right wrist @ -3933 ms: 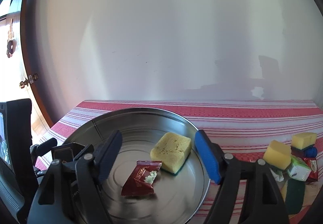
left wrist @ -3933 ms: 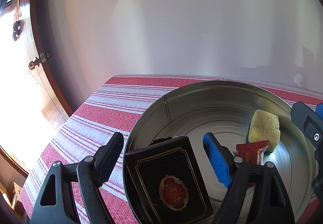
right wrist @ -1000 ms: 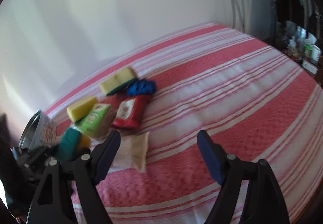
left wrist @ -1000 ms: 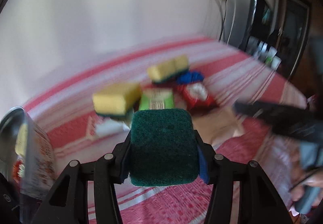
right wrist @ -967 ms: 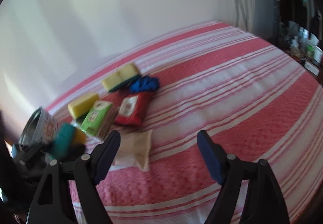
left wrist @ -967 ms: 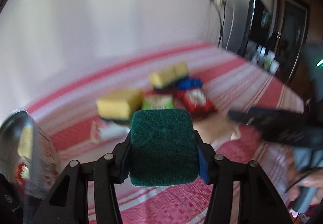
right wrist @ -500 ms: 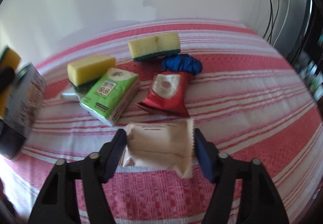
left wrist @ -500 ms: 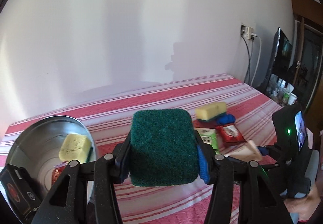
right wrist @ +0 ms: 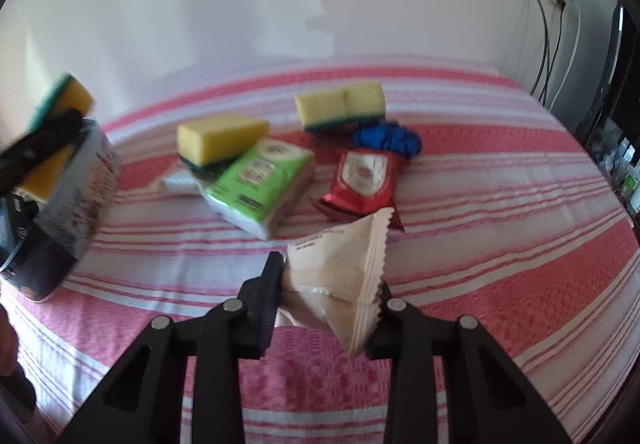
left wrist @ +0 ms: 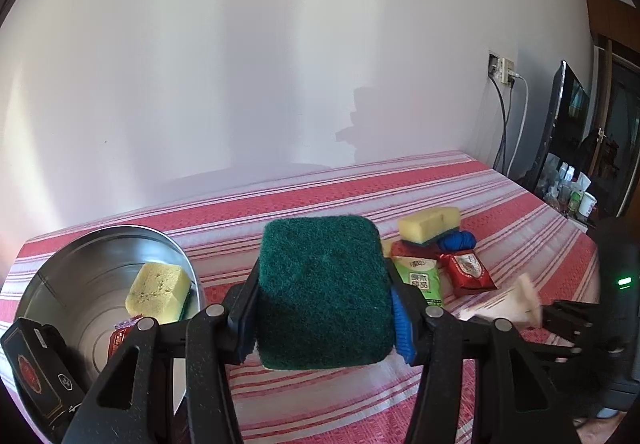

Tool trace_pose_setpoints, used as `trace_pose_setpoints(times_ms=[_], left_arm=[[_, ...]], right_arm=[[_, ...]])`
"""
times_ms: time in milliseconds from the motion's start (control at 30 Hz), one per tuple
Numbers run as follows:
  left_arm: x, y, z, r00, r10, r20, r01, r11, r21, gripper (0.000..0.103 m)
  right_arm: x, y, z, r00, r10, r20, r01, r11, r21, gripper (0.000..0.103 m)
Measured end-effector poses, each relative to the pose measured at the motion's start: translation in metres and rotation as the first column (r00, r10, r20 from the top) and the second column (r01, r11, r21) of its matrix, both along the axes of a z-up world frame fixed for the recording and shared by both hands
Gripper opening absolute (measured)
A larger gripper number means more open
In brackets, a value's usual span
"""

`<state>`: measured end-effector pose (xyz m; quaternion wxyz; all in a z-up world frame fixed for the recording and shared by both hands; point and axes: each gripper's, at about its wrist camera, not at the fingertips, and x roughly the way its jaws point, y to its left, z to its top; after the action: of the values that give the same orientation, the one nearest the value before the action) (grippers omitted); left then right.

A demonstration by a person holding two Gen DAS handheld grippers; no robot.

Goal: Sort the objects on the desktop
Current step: 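Carry the scouring pad and white packet into the silver tin and open both grippers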

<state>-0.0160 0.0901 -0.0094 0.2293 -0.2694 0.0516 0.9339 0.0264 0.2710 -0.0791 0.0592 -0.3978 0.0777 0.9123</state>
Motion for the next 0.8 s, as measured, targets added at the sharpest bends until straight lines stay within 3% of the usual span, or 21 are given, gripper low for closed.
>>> trace_pose_setpoints(times_ms=[267, 467, 800], left_arm=[[-0.001, -0.013, 0.004, 0.999, 0.039, -0.019, -0.038, 0.999, 0.018, 0.056], [-0.005, -0.034, 0.007, 0.991, 0.118, -0.07, -0.121, 0.992, -0.033, 0.056], [-0.022, -0.09, 0.018, 0.954, 0.249, -0.166, -0.265, 0.96, -0.085, 0.056]], right_arm=[[0.005, -0.022, 0.054, 0.983, 0.025, -0.181, -0.037, 0.997, -0.064, 0.032], [-0.008, -0.059, 0.083, 0.95, 0.105, -0.294, -0.127, 0.99, -0.057, 0.032], [-0.044, -0.128, 0.096, 0.909, 0.205, -0.363, -0.244, 0.967, -0.066, 0.032]])
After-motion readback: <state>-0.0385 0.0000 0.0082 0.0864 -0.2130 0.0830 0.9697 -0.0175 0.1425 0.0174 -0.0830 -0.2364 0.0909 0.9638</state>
